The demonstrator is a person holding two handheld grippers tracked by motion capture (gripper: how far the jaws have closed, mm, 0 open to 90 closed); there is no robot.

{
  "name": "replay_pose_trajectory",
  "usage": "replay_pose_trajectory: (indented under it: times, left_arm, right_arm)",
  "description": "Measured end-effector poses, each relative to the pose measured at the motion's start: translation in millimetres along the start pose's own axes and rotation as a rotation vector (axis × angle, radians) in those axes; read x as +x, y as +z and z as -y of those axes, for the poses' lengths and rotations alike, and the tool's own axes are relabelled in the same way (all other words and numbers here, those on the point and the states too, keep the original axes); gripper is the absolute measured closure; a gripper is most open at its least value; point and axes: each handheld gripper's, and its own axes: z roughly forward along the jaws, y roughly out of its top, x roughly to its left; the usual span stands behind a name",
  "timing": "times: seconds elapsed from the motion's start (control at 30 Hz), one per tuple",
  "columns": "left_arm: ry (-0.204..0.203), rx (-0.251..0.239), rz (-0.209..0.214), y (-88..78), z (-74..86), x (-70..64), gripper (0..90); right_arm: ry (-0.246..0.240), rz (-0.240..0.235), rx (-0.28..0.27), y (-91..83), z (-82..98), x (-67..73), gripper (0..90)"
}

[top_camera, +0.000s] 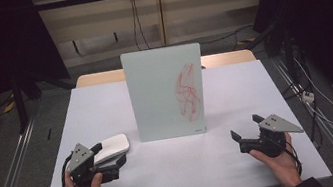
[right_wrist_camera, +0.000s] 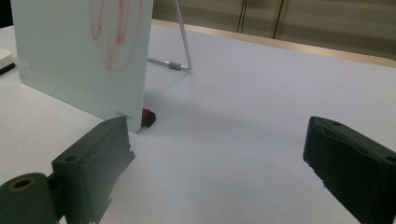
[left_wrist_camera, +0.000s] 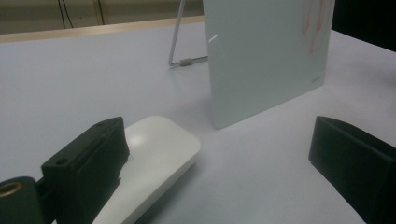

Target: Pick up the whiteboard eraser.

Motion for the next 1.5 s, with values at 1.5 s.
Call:
replay_pose_trajectory:
  times: [1.5]
  left_arm:
    - [0.006,0.08,0.073,0.0,-14.0,16.3,7.4]
  right_arm:
    - [0.003,-0.058,0.046,9.2,-2.3,0.9,6.9]
